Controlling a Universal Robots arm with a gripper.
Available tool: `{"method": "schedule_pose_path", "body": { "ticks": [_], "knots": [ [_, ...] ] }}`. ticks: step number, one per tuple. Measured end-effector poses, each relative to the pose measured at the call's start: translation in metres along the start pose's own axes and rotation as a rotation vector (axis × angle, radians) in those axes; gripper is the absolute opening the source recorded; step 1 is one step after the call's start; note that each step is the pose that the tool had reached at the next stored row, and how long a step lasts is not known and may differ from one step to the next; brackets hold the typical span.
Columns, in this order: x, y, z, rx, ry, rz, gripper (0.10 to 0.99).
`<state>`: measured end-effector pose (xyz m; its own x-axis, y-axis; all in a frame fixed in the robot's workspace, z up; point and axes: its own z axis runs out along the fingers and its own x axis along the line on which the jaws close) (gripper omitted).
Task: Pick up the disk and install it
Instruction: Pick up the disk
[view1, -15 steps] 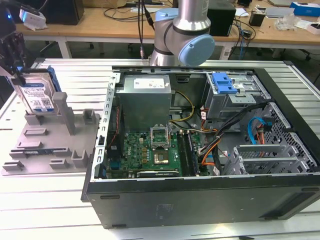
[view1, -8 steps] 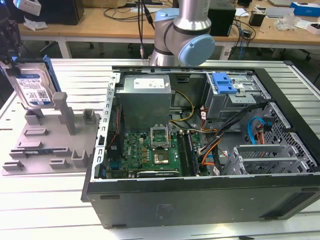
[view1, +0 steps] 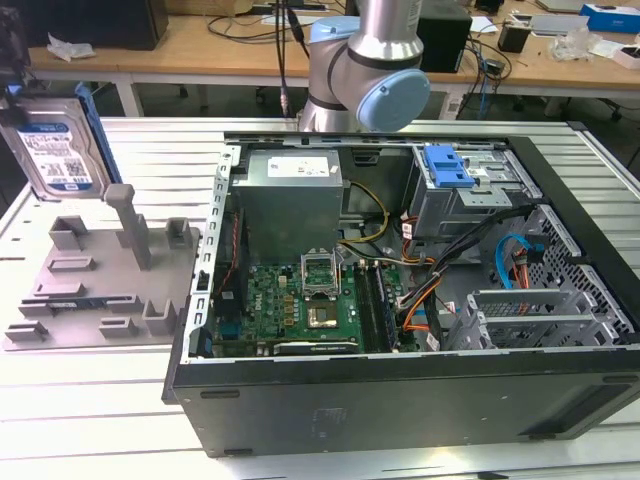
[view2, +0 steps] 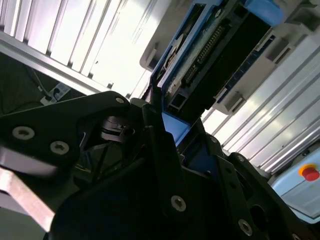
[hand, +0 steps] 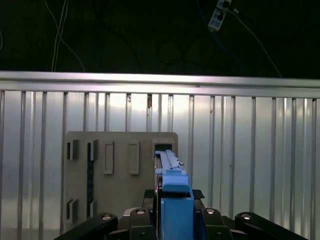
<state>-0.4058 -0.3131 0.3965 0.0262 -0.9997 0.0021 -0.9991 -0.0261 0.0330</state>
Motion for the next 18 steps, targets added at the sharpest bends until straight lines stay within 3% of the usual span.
{"method": "schedule_pose_path", "body": {
  "ticks": [11, 16, 18],
  "knots": [
    [0.0002, -0.0001, -0.0399, 0.000, 0.0000, 0.000, 0.369],
    [0.0003, -0.0002, -0.0612, 0.000, 0.0001, 0.000, 0.369],
    [0.0003, -0.0003, -0.0743, 0.000, 0.0000, 0.000, 0.369]
  ]
}}
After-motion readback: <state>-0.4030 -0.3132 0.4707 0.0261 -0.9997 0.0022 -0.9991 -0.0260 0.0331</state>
